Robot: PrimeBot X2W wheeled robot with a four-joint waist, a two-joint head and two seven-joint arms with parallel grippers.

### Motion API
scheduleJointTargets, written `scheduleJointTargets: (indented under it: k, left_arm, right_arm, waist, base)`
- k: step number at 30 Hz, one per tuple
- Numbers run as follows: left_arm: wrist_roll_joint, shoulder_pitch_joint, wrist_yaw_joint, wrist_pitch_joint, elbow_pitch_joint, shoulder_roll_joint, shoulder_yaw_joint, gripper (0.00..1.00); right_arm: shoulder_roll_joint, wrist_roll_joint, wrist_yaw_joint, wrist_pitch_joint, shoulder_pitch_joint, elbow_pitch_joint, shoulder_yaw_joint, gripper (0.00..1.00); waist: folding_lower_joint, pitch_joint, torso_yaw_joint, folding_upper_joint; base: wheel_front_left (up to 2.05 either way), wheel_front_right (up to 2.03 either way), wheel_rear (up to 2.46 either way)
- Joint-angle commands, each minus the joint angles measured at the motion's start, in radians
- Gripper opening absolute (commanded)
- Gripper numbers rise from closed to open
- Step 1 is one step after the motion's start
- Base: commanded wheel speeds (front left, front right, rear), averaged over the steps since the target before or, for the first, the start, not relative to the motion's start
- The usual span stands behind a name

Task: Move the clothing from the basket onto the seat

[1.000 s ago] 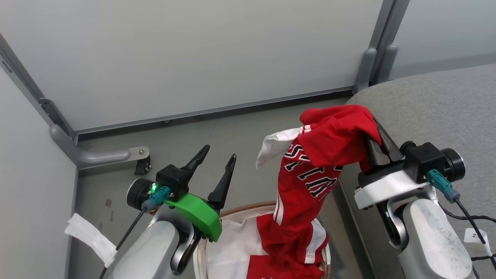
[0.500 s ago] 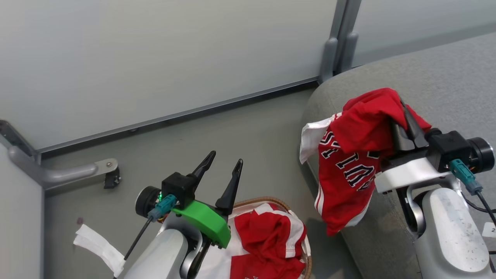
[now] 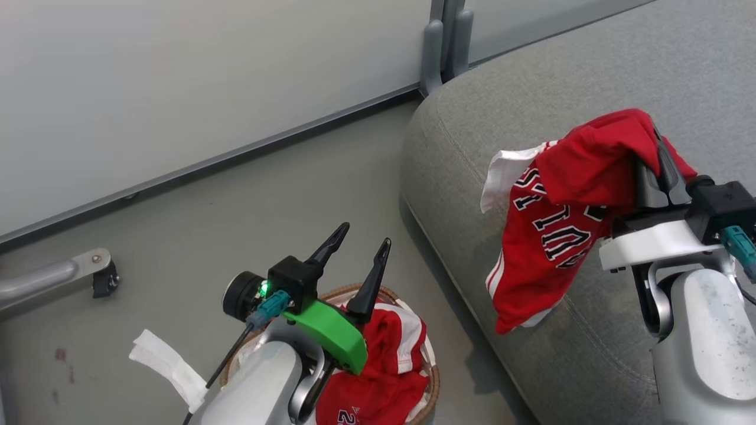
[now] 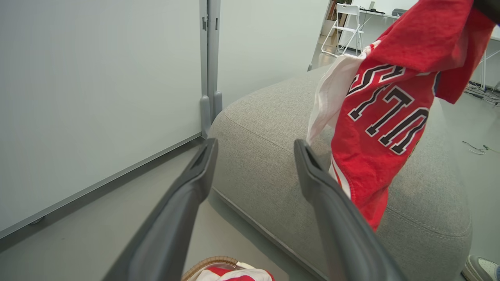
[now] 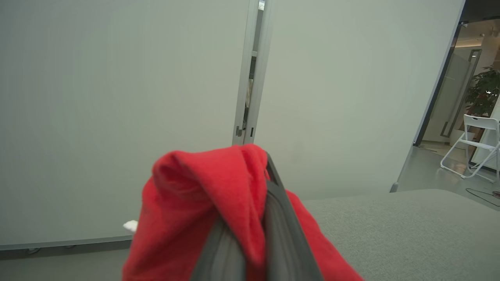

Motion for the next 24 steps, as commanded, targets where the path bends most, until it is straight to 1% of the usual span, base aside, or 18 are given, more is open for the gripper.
scheduleJointTargets:
  k: [1,7,11,13,16,18,22,24]
  left_arm:
    - [0.007,-0.018,-0.003,-0.001,-0.002,0.003,0.000,1.00]
    - [0.016,-0.062,-0.003,-0.001,-0.010,0.018,-0.012,1.00]
    - [0.013,-0.108,-0.003,-0.001,-0.024,0.027,-0.013,1.00]
    - [0.021,-0.135,-0.003,-0.001,-0.033,0.038,-0.014,1.00]
    - [0.036,-0.180,-0.003,-0.001,-0.046,0.053,-0.016,1.00]
    - [0.047,-0.210,-0.003,-0.001,-0.057,0.058,-0.017,1.00]
    - [0.063,-0.257,-0.003,-0.001,-0.075,0.060,-0.018,1.00]
    - [0.068,-0.272,-0.003,-0.001,-0.082,0.061,-0.019,1.00]
  right_arm:
    - [-0.003,-0.008,-0.001,-0.005,-0.028,-0.007,-0.005,0.00]
    - [-0.003,-0.054,-0.001,-0.005,-0.132,0.000,-0.045,0.00]
    - [-0.004,-0.102,-0.001,-0.005,-0.248,0.010,-0.092,0.00]
    - [-0.018,-0.119,-0.001,-0.005,-0.321,0.021,-0.113,0.00]
    - [-0.053,-0.143,-0.001,-0.005,-0.442,0.045,-0.135,0.00]
    - [-0.088,-0.156,-0.001,-0.005,-0.526,0.060,-0.153,0.00]
    - [-0.152,-0.178,-0.001,-0.005,-0.673,0.098,-0.201,0.00]
    - [-0.172,-0.188,-0.001,-0.005,-0.725,0.117,-0.223,0.00]
  waist:
    - [0.0000,0.049,-0.021,-0.0001]
    - [0.0000,0.143,0.001,-0.0001]
    - [0.0000,0.234,0.031,-0.0001]
    - [0.0000,0.285,0.046,-0.0001]
    - [0.0000,0.363,0.066,-0.0001]
    - [0.0000,0.412,0.080,-0.0001]
    - [0.0000,0.486,0.106,-0.0001]
    - [0.0000,0.511,0.115,-0.0001]
  base:
    - [0.00,0.00,0.00]
    - [0.00,0.00,0.00]
    - [0.00,0.00,0.00]
    - [0.00,0.00,0.00]
    - [0.00,0.00,0.00]
    - [0.00,0.00,0.00]
    - [0.00,0.00,0.00]
    - [0.00,0.00,0.00]
